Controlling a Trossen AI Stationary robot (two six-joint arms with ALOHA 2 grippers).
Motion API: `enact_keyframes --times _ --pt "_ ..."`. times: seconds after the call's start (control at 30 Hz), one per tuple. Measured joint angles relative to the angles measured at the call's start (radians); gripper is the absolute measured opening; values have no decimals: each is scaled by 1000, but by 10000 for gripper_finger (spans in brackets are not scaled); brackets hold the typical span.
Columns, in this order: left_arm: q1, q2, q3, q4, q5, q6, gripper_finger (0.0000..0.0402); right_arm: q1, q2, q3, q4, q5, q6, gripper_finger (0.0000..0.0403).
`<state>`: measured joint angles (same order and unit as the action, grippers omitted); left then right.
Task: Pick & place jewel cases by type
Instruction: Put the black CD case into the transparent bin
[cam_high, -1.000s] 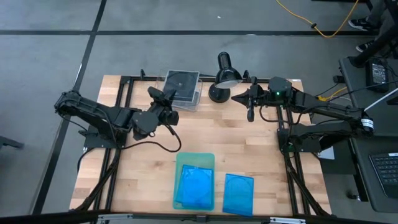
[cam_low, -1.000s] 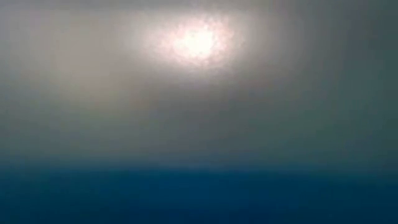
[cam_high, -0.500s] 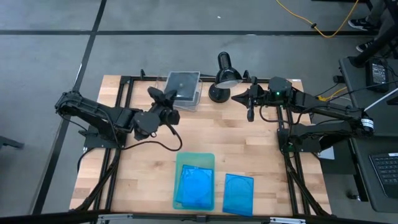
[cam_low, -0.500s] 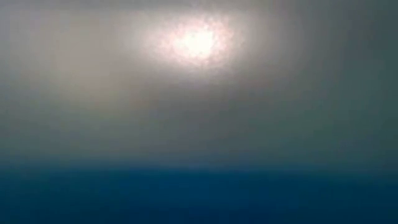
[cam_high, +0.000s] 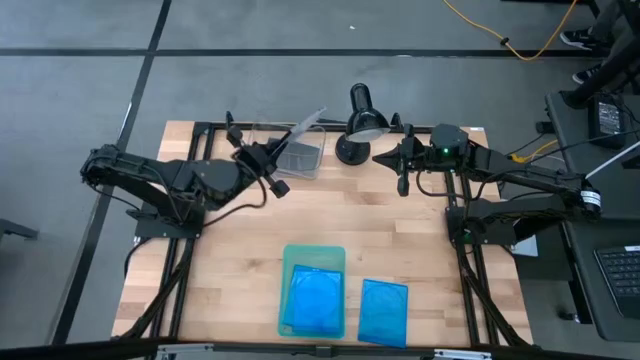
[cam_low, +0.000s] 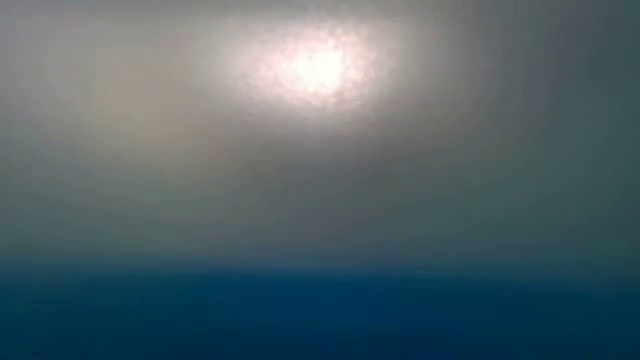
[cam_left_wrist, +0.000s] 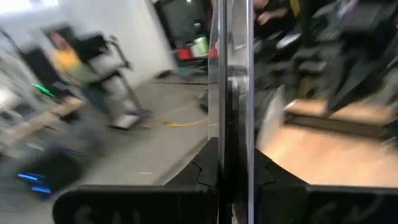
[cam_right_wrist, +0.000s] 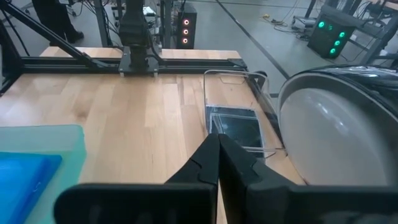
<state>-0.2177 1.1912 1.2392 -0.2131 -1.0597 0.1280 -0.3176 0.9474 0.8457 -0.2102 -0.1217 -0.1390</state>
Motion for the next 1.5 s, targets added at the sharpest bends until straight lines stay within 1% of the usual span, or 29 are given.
enact_keyframes --times 0.13,0.3,0.43,0.5,0.57,0.7,0.8,0.93,1.03,1.13,1.23,1.33,1.5 --pt "40 -35 0 -2 157 -199 13 0 0 0 -4 0 -3 6" --pt "89 -57 0 -38 343 -413 13 0 0 0 -3 0 -23 6" --pt "135 -68 0 -46 493 -653 13 0 0 0 -3 0 -23 6" --pt "156 -67 0 -46 572 -735 13 0 0 0 -3 -1 -23 6" --pt "170 -67 0 -41 625 -794 13 0 0 0 -3 -1 -24 6" --pt "180 -67 0 -7 652 -847 13 0 0 0 -4 -2 -26 6" --pt "188 -68 0 5 650 -825 13 0 0 0 -5 -3 -26 6" --pt "208 -74 0 -25 626 -798 13 0 0 0 -6 -3 -26 6" --pt "235 -83 0 -110 598 -798 13 0 0 -1 -12 -3 -27 6" --pt "275 -92 0 -238 567 -826 13 0 0 -1 -18 -3 -41 6" --pt "327 -93 -1 -345 566 -840 13 0 0 -1 -33 -3 -64 6" --pt "390 -93 -31 -359 603 -843 13 0 0 -1 -43 -3 -80 6" --pt "509 -94 -102 -337 712 -859 13 0 0 -1 -50 -4 -95 6"
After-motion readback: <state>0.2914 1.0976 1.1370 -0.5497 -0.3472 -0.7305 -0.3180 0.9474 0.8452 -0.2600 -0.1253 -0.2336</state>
